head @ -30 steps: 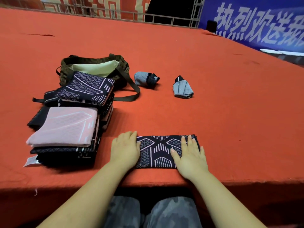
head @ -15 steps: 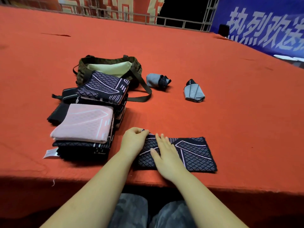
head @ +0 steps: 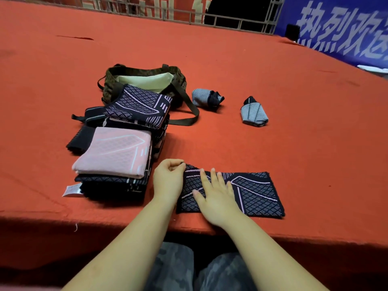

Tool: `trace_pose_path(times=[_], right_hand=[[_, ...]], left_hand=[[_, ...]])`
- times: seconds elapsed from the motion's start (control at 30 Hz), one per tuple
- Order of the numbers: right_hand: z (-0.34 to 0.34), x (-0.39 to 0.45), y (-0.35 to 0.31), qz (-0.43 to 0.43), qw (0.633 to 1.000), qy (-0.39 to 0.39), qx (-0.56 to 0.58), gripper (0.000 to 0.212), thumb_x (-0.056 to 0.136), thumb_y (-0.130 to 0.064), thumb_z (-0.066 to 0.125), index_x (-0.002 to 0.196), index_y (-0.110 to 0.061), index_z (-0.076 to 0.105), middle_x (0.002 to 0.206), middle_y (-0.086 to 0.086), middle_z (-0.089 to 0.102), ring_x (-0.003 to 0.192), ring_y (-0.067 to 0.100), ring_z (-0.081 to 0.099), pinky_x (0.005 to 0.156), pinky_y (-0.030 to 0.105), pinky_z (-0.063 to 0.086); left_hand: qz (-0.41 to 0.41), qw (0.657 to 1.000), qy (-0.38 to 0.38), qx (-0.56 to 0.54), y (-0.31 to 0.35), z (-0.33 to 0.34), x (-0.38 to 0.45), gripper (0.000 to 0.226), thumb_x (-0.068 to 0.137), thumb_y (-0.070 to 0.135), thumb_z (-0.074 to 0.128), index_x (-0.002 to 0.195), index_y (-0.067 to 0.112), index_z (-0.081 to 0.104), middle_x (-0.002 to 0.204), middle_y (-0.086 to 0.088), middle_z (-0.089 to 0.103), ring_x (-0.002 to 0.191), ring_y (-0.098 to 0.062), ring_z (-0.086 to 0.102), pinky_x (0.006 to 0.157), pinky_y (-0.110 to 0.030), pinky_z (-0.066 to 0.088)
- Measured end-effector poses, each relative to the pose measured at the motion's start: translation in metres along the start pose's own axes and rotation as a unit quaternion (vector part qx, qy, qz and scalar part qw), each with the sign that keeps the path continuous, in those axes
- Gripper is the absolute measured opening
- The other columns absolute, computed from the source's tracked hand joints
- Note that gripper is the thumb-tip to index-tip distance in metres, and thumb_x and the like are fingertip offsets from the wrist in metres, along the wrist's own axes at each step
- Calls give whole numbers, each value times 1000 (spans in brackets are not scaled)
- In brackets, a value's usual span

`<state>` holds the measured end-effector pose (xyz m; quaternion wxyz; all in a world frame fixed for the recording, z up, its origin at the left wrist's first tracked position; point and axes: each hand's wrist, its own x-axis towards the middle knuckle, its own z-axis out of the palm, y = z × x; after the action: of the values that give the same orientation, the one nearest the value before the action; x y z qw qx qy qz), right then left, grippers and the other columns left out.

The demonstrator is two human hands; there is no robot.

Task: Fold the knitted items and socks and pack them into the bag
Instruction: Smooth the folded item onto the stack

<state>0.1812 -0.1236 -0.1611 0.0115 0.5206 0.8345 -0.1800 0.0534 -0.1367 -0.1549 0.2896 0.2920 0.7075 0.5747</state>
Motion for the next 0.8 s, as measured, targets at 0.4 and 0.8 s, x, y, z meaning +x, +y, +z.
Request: trace_pose_path(times=[0.4,0.8], right_hand=[[-10,-15,-27,41,929,126,345,46,85,-61,47,108,-25,64,103,-5,65,93,13,61,81,27,48],[-54,-20,18,92,794,175,575,24,93,0,49,106,-11,65,95,9,71,88,24,66,86,41,52]], left_hand=[[-180,954,-205,-123,34,-17,-28,34,101,23,34,93,10,65,74,-8,66,64,-21,62,61,-29,52],[75,982,-171,-32,48,15,-29,28,93,3,46,102,16,69,83,2,68,61,-5,62,57,-21,50]])
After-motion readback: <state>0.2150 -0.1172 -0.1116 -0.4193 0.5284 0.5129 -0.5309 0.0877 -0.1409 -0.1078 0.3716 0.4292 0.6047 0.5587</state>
